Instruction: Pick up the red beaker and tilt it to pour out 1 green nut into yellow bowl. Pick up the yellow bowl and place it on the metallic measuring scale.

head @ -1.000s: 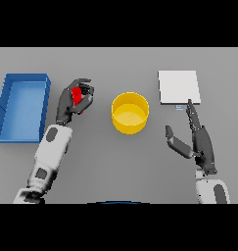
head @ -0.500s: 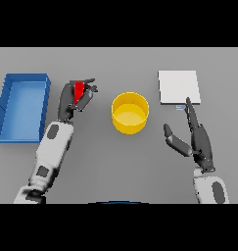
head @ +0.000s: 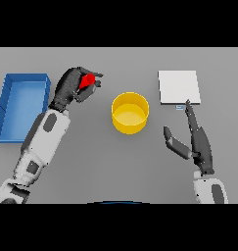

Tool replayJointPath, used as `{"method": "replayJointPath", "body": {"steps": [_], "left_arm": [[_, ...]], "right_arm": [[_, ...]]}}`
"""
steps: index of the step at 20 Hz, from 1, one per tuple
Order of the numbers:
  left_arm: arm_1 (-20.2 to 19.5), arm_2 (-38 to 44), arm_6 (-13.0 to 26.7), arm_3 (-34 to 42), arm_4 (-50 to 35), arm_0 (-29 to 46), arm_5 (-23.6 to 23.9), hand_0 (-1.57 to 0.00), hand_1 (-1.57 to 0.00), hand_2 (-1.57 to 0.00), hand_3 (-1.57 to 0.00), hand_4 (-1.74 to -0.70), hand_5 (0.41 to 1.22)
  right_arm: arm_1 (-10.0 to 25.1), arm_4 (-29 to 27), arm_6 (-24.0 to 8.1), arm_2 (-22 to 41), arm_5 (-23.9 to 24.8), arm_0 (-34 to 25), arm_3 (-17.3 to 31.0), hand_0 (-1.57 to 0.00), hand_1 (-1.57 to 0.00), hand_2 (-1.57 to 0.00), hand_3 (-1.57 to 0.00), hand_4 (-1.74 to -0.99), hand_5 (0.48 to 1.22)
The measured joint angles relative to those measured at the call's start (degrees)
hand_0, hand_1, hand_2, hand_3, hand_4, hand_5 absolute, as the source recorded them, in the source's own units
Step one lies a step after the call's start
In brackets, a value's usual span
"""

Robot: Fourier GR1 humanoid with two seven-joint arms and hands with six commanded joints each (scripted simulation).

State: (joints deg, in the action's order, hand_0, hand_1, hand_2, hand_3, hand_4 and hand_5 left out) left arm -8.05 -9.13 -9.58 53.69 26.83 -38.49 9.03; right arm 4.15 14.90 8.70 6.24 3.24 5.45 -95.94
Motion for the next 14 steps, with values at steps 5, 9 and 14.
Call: {"method": "replayJointPath", "body": {"steps": [5,9,14], "left_arm": [[-1.0,-5.2,4.8,3.5,4.3,0.1,-2.5,-1.56,-1.56,-1.56,-1.56,-1.74,1.149],[-4.0,-13.1,9.2,1.9,13.4,-6.8,-7.7,-1.57,-1.57,-1.57,-1.57,-1.74,1.177],[-5.9,-22.5,9.1,-2.6,22.8,-15.0,-15.5,-1.57,-1.57,-1.57,-1.57,-1.65,1.207]], "right_arm": [[0.3,0.2,-0.6,0.0,0.0,0.2,-0.5,0.00,0.00,0.00,0.00,-1.096,0.670],[0.1,0.2,-0.1,0.7,-0.8,-0.2,-0.8,0.00,0.00,0.00,0.00,-1.056,0.692],[0.0,0.9,0.1,0.9,-0.3,0.3,-0.7,0.00,0.00,0.00,0.00,-1.066,0.684]]}}
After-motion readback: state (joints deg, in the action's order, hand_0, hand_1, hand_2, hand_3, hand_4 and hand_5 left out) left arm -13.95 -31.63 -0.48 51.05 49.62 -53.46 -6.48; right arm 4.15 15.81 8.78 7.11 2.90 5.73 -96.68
